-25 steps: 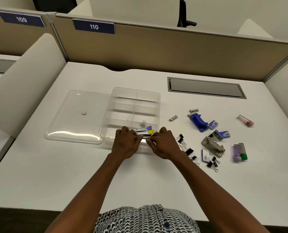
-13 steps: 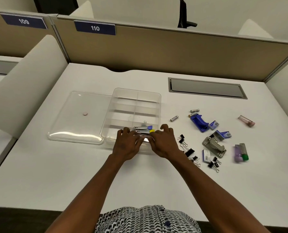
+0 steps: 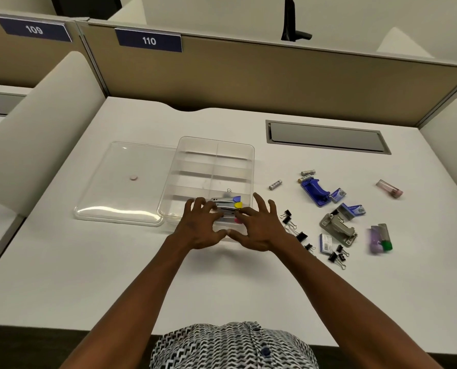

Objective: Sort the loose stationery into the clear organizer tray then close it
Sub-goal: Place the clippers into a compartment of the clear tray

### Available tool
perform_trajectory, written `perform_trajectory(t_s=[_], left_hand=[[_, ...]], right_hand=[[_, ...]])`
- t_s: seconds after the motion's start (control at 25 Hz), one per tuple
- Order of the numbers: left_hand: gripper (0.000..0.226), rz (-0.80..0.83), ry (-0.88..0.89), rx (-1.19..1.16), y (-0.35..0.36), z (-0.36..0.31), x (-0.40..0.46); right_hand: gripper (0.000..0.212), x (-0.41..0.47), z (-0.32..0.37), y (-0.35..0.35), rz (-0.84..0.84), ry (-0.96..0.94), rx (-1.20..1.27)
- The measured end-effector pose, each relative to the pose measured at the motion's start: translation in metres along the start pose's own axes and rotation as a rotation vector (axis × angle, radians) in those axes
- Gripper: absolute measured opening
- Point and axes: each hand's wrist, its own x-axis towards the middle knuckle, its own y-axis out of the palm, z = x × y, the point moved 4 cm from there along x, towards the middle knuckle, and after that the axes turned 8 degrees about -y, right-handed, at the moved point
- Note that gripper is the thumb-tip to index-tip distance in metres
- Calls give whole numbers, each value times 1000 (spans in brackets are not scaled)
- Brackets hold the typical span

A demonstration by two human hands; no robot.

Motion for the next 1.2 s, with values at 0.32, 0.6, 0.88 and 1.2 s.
perform_trajectory(t_s=[0.32,0.6,0.88,1.2], left_hand=[[94,168,-11,141,-4,-7,4],[68,-155,-50,-118,-1,-4,-12],[63,-175,-33,-73,0,-6,-9],[51,-348,-26,-201,-4,-7,-12]], right_hand=[[69,-7,7,-1,-123,-37,-56],[73,-15,11,6,-155,-31,-13],[78,-19,12,11,-191,-35,48],[56,-66,-13,7,-568,145,385]])
